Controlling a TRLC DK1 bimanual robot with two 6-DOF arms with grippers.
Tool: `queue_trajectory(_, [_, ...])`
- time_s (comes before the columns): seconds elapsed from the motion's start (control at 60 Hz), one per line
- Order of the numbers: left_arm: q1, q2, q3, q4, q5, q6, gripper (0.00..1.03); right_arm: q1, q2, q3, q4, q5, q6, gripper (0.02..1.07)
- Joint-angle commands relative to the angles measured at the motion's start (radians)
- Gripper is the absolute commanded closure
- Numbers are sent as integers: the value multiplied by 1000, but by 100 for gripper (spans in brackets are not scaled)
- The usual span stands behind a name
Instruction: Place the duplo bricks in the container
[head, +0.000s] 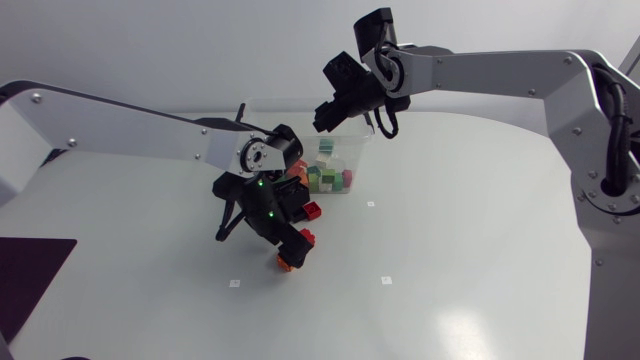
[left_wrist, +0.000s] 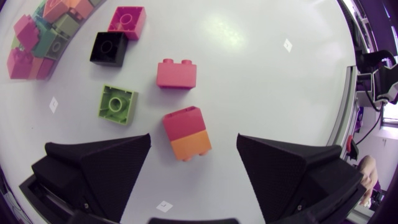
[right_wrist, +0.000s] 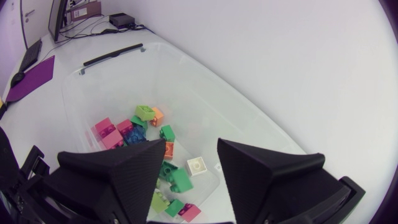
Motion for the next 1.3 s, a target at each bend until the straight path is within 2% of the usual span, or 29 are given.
queue_trajectory(0.0, [-3,49,28,10,2,-48,8,-5,-20,-16,38,9,24,21])
queue_trajectory(0.083, [-6,69,33,21,-3,-70,10,-16,-72,-69,65,8,27,21])
queue_trajectory(0.2, [-11,91,41,27,-6,-87,12,-27,-145,-146,94,8,27,12])
queue_trajectory(0.367, [-27,111,42,47,-18,-108,20,-31,-250,-264,131,6,23,12])
queue_trajectory(0.417, [-34,117,42,51,-23,-117,27,-30,-278,-302,147,6,23,12])
queue_trajectory(0.533, [-46,123,38,59,-61,-137,55,-30,-355,-398,180,6,18,12])
queue_trajectory(0.55, [-46,123,38,59,-64,-139,56,-30,-367,-411,187,6,18,12])
queue_trajectory(0.567, [-47,123,36,59,-81,-143,65,-30,-382,-427,191,6,17,12])
queue_trajectory(0.583, [-47,123,34,59,-82,-143,67,-31,-392,-439,197,6,17,12])
queue_trajectory(0.6, [-47,123,31,57,-90,-148,76,-31,-405,-453,199,6,17,12])
queue_trajectory(0.633, [-49,121,27,57,-99,-148,80,-31,-427,-476,202,6,15,12])
queue_trajectory(0.8, [-61,121,5,48,-164,-151,82,-38,-505,-560,216,5,10,12])
queue_trajectory(1.033, [-60,-20,11,-30,-168,-131,83,-51,-597,-663,213,3,-8,12])
queue_trajectory(1.167, [-44,-129,62,-110,-168,-100,83,-54,-678,-738,191,-4,-22,12])
queue_trajectory(1.283, [-17,-202,111,-125,-168,-73,83,-45,-741,-809,180,-9,-22,12])
